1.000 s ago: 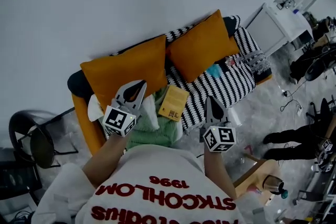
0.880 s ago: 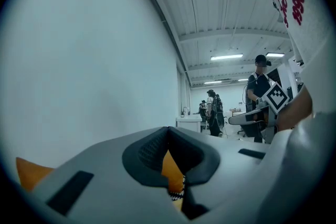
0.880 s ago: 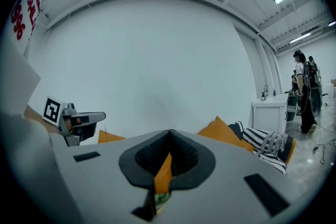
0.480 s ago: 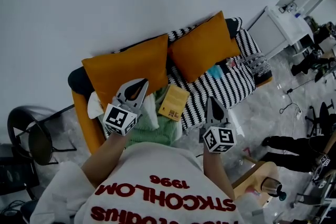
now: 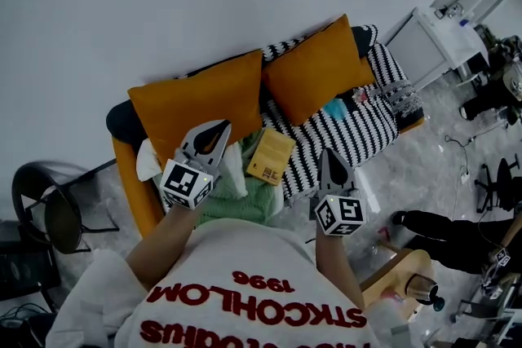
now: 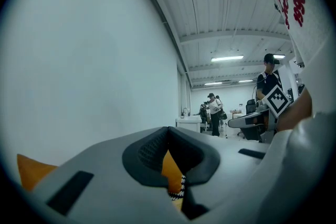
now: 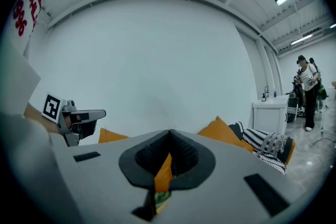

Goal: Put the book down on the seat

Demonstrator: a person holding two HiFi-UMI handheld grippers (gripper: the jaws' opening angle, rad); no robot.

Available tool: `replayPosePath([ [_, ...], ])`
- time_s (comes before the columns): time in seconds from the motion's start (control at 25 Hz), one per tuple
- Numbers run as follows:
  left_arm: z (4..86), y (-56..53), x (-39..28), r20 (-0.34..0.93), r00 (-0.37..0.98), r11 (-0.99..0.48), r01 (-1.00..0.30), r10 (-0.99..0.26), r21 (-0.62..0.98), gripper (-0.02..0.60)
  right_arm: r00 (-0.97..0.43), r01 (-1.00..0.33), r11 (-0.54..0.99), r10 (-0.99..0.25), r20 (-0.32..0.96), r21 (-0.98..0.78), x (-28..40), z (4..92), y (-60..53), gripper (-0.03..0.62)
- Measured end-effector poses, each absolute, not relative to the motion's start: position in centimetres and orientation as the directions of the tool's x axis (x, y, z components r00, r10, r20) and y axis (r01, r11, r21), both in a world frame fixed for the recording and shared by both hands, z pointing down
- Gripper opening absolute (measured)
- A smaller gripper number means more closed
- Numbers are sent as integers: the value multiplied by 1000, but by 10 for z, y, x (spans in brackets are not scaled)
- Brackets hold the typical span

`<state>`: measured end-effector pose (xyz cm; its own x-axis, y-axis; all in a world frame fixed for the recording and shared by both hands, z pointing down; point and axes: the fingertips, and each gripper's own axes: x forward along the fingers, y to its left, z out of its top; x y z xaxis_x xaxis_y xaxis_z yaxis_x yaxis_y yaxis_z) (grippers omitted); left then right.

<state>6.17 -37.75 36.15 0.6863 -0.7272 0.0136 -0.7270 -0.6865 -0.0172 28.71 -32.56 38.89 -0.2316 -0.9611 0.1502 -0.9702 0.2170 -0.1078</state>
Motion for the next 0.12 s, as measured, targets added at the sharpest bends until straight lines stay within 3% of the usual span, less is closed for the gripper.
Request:
replayPosePath([
  [0.12, 363, -377, 61, 13, 687, -687, -727, -727, -13, 15, -233, -970, 219, -962, 146, -107, 286, 387, -326, 25],
])
